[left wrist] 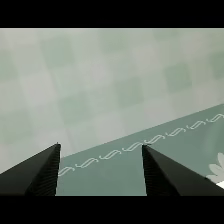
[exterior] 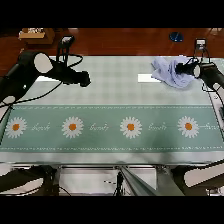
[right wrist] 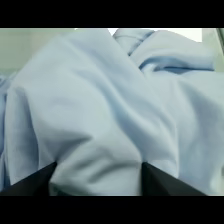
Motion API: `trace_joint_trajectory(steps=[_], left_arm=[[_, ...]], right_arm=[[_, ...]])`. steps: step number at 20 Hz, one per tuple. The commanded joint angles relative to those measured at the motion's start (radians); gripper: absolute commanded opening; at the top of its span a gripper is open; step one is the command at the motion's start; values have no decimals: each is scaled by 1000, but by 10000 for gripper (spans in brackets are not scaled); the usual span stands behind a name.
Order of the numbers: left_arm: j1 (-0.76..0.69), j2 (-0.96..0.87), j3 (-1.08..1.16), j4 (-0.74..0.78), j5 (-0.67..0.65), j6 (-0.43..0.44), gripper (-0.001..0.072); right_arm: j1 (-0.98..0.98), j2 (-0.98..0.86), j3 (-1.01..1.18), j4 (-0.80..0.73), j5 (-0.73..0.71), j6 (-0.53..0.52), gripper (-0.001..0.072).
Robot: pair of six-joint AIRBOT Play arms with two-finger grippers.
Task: Fold the shirts.
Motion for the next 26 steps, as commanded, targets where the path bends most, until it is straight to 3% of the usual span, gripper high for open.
trace_joint_trajectory(steps=[1, 2, 4, 5, 10, 17, 23, 26], left_arm=[[0, 5, 1, -71, -12, 2, 624], [0, 5, 1, -86, -12, 2, 624], [0, 5, 1, -94, -12, 4, 623], [0, 6, 1, -94, -12, 4, 623], [0, 68, 10, -97, -13, 4, 622], [2, 251, 296, -96, -84, 4, 622], [2, 485, 422, -92, -104, 4, 622], [2, 577, 422, -87, -202, 4, 621]], right_arm=[[-1, -58, 1, -41, 9, -25, 582], [-1, -65, 1, -60, 9, -26, 503], [-2, -60, 1, -89, 4, -26, 78], [-1, -42, 1, -89, -2, -26, 29], [0, 177, 1, -88, -84, -26, 28], [69, 719, 1, -79, -163, -26, 27], [170, 1069, 1, -34, -119, -25, 27], [169, 1150, 1, 13, -32, -25, 27]])
